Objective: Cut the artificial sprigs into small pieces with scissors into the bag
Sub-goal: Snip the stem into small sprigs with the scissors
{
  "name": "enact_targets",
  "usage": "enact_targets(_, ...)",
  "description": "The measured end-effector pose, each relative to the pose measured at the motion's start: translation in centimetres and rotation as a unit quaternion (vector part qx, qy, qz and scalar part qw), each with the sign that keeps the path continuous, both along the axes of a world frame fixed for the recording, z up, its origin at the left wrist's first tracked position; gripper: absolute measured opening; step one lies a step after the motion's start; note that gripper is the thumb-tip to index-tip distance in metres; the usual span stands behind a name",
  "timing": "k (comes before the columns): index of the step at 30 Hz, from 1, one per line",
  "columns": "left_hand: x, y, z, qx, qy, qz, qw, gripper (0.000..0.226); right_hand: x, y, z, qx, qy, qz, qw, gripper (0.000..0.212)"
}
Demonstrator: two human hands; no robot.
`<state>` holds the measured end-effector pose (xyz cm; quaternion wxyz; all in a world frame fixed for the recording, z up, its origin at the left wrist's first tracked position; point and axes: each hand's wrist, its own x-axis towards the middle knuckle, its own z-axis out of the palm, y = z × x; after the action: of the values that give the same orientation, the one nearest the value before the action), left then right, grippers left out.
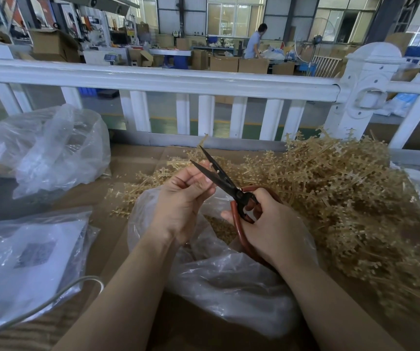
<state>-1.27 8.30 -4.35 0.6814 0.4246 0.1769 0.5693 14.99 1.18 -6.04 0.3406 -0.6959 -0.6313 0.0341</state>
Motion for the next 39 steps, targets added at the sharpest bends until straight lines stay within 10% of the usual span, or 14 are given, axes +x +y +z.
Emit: enact_targets(39, -0.56, -0.04, 0.18, 0.037, 0.009, -0.009, 0.999, 0.01, 0.37, -0.08, -0.63, 0.054, -0.017, 0.009, 0.998, 0.065)
